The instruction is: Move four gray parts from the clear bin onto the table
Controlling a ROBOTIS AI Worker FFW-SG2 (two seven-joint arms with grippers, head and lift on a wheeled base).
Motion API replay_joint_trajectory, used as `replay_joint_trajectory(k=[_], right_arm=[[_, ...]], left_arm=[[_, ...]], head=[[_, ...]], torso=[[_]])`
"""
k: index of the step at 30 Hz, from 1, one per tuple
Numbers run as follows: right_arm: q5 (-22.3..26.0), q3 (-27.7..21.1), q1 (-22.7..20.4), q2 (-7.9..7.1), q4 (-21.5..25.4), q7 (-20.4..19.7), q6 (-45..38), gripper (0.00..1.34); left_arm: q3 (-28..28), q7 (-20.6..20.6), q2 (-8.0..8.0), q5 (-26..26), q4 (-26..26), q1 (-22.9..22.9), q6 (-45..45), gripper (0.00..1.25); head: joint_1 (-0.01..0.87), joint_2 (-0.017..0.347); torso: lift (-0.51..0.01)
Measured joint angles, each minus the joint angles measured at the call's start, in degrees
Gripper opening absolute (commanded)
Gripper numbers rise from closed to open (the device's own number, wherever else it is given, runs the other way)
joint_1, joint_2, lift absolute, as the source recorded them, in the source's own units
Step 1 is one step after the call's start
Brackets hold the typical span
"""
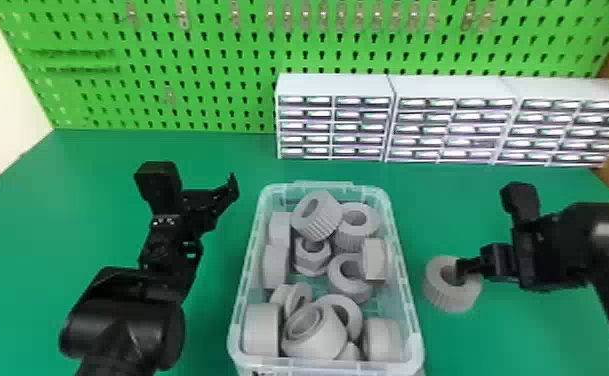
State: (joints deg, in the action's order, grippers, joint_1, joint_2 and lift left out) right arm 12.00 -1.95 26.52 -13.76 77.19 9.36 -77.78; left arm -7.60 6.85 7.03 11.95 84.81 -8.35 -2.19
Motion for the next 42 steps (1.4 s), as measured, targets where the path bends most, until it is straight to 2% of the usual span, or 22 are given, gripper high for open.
replay_joint_trajectory(k=[7,15,24,32,42], right_arm=[[0.0,-0.1,-0.3,-0.1,3.5,0.0,-0.4,0.82],[0.3,0.3,0.9,-0.02,10.5,0.0,-5.2,0.82],[3.3,1.5,2.7,-0.54,16.8,0.0,-6.8,0.82],[5.6,3.3,4.6,-0.12,18.1,0.0,-6.0,0.82],[6.0,6.1,7.1,0.84,17.9,0.0,-5.8,0.82]], left_arm=[[0.1,0.0,0.0,0.0,0.0,0.1,0.0,1.16],[0.2,0.0,0.0,0.1,0.0,0.1,0.0,1.16],[0.1,0.0,0.0,0.1,0.0,0.1,0.0,1.16],[0.2,0.0,0.0,0.1,0.0,0.3,0.0,1.16],[0.5,0.0,0.0,0.0,0.0,0.4,0.0,1.16]], head=[[0.693,0.072],[0.693,0.072],[0.693,0.072],[0.693,0.072],[0.693,0.072]], torso=[[-0.052],[-0.052],[-0.052],[-0.052],[-0.052]])
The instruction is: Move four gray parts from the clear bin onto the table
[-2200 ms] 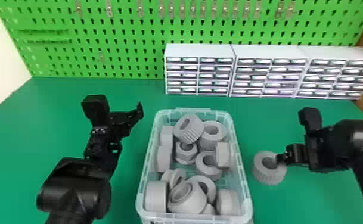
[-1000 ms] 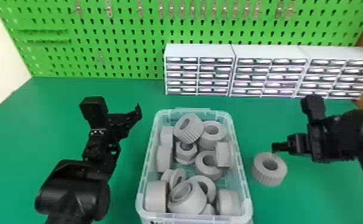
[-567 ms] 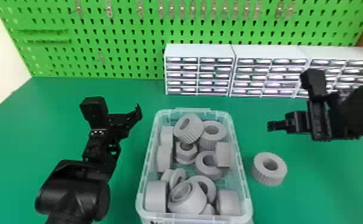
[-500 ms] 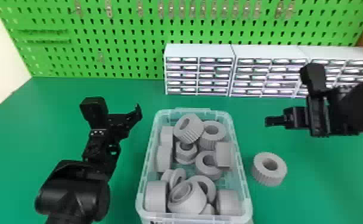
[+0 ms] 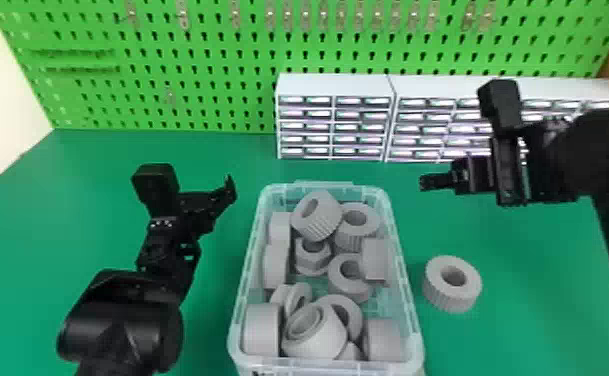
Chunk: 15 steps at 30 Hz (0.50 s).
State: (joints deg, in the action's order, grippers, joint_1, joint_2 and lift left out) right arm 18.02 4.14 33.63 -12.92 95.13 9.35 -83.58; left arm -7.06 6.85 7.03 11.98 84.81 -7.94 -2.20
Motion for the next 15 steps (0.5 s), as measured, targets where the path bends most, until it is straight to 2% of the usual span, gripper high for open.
replay_joint_trajectory(k=[15], right_arm=[[1.8,6.9,4.6,1.11,-4.1,0.3,3.3,0.82]], left_arm=[[0.2,-0.1,0.0,0.0,0.0,0.3,0.0,1.16]], head=[[0.693,0.072]], torso=[[-0.052]])
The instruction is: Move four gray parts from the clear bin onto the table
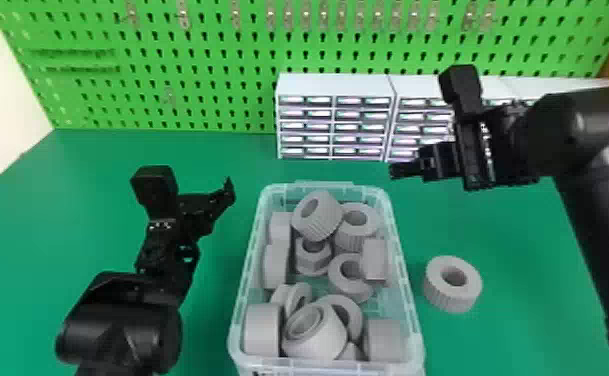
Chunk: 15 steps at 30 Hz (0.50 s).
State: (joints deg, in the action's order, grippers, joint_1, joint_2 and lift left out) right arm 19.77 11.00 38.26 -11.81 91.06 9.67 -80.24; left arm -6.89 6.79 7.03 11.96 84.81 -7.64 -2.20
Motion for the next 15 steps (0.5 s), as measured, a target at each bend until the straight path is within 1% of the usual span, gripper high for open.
replay_joint_trajectory(k=[6,11,15], right_arm=[[-0.1,2.9,2.4,0.05,-2.7,2.0,2.0,0.82],[-1.7,5.1,4.2,0.65,-5.0,4.8,3.9,0.82],[-2.5,6.7,5.2,1.03,-6.4,5.6,4.6,0.82]], left_arm=[[0.1,0.0,0.0,0.1,0.0,0.1,0.0,1.16],[0.2,0.0,0.0,0.1,0.0,0.2,0.0,1.16],[0.1,0.1,0.0,0.1,0.0,0.1,0.0,1.16]], head=[[0.693,0.072],[0.693,0.072],[0.693,0.072]], torso=[[-0.052],[-0.052],[-0.052]])
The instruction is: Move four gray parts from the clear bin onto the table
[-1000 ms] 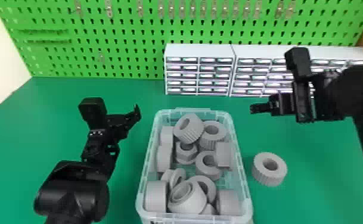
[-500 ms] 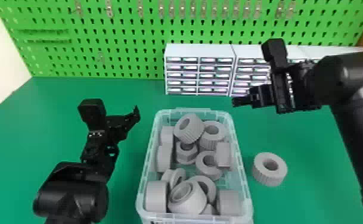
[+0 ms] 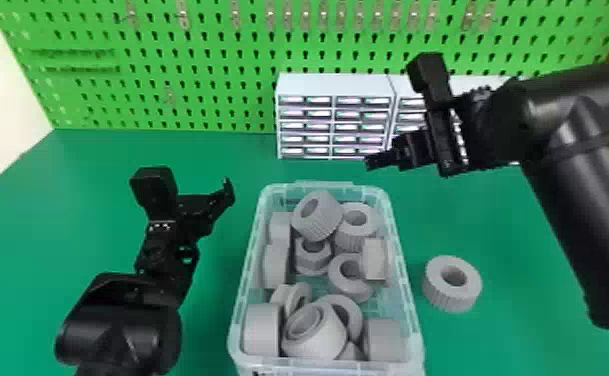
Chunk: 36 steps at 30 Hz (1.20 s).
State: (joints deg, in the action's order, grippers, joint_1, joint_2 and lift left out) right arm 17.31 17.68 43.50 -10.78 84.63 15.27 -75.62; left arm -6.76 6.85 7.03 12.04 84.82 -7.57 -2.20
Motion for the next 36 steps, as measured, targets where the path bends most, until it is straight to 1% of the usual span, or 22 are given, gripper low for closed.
replay_joint_trajectory(k=[13,17,20,26,32,36], right_arm=[[-0.3,5.3,3.1,0.9,-2.6,1.2,1.7,0.82],[-1.5,6.8,3.5,1.11,-3.4,2.7,3.2,0.82],[-2.3,7.5,3.6,1.3,-4.0,3.1,3.7,0.82],[-2.5,9.1,4.3,2.0,-7.1,3.2,4.9,0.82],[-1.9,9.5,4.9,2.75,-10.9,3.2,6.6,0.82],[-1.4,9.7,5.5,2.96,-13.6,3.2,7.5,0.82]], left_arm=[[0.1,0.0,0.0,0.0,0.0,-0.3,0.0,1.16],[0.0,0.0,0.0,0.0,0.0,-0.3,0.0,1.16],[0.1,0.0,0.0,0.0,0.0,-0.3,0.0,1.16],[0.2,0.0,0.0,-0.1,0.0,-0.4,0.0,1.16],[0.1,0.0,0.0,-0.2,0.0,-0.5,0.0,1.16],[0.0,0.0,0.0,-0.2,0.0,-0.5,0.0,1.16]], head=[[0.693,0.072],[0.693,0.072],[0.693,0.072],[0.693,0.072],[0.693,0.072],[0.693,0.072]], torso=[[-0.052],[-0.052],[-0.052],[-0.052],[-0.052],[-0.052]])
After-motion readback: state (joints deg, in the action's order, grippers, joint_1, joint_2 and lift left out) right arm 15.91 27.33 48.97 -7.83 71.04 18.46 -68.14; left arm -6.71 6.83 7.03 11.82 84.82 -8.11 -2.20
